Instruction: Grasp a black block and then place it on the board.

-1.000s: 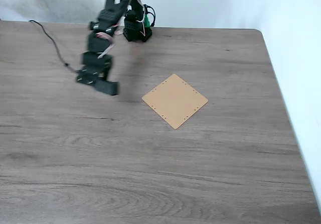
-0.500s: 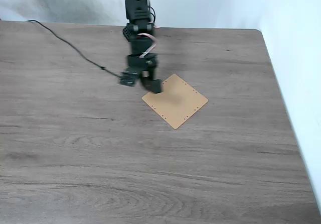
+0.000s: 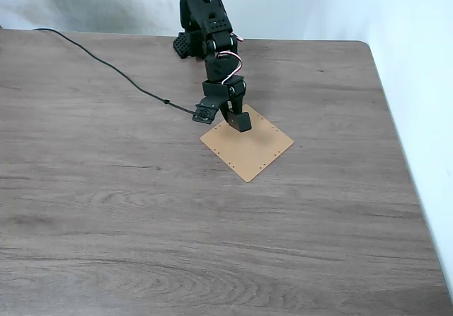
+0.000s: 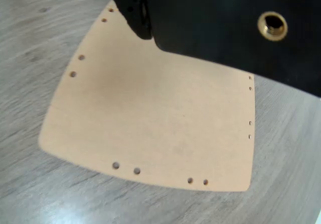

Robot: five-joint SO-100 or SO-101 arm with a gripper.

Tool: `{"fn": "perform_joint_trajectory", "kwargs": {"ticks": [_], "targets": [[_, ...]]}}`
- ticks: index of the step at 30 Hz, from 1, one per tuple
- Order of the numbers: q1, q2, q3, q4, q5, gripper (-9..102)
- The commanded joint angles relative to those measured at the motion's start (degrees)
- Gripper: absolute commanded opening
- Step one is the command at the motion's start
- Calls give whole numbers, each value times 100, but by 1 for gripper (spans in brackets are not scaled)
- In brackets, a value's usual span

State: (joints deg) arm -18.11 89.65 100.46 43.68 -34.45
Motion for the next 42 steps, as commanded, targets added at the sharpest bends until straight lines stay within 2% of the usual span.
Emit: {"fn": "perform_joint_trajectory", "kwargs": {"ticks": [1,13,26,35,42], "targets": [[-141,26,0,-334,185,0],[-387,-325,237,-765,738,0],[-545,-475,229,-879,809,0],[-589,-527,211,-809,686,23],[-633,-545,158,-642,624,28]]}}
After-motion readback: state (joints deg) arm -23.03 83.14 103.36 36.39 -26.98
